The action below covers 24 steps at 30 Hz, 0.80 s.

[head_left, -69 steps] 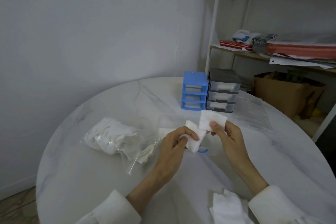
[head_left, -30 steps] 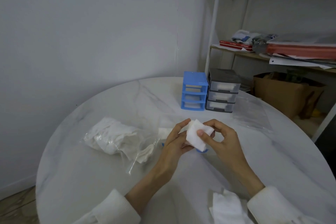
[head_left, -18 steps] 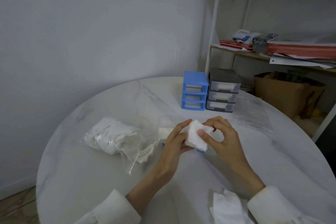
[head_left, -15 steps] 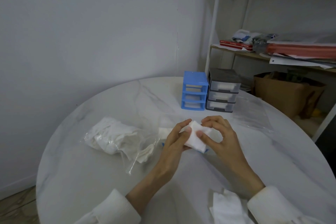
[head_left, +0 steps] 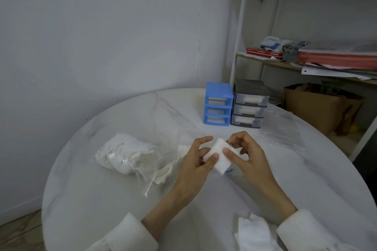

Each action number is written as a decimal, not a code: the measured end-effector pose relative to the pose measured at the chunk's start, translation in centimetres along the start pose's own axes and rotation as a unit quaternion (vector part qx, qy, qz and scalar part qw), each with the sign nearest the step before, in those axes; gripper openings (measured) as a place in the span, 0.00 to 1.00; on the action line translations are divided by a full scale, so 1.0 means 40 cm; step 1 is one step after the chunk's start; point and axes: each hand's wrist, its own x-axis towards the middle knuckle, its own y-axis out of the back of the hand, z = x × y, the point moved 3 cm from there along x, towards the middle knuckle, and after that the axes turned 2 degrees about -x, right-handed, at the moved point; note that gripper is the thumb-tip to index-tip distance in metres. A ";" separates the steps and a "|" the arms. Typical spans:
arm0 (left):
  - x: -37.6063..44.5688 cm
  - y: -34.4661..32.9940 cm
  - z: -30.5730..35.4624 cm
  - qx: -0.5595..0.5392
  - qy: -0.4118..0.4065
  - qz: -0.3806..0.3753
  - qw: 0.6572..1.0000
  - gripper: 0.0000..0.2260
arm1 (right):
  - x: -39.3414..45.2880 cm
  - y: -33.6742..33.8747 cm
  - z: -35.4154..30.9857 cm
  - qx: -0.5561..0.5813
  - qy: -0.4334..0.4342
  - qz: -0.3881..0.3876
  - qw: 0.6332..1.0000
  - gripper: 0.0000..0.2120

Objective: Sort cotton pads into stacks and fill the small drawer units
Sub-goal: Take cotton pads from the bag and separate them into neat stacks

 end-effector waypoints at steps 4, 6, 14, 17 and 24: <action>0.007 0.013 0.007 0.022 -0.030 0.043 0.998 0.14 | 0.003 0.010 0.000 0.010 -0.016 -0.003 1.000 0.16; 0.011 0.022 0.021 0.038 -0.054 0.061 0.996 0.14 | 0.003 0.011 -0.002 0.022 -0.029 -0.011 0.999 0.16; 0.051 0.087 0.106 0.105 -0.093 0.064 0.988 0.13 | 0.056 0.015 -0.037 -0.032 -0.012 -0.081 0.996 0.10; 0.080 0.118 0.144 0.182 -0.088 0.016 0.979 0.13 | 0.095 0.008 -0.050 -0.065 -0.013 -0.088 0.994 0.08; 0.159 0.160 0.151 0.435 -0.070 -0.087 0.893 0.11 | 0.186 -0.061 -0.018 -0.172 -0.017 -0.097 0.980 0.08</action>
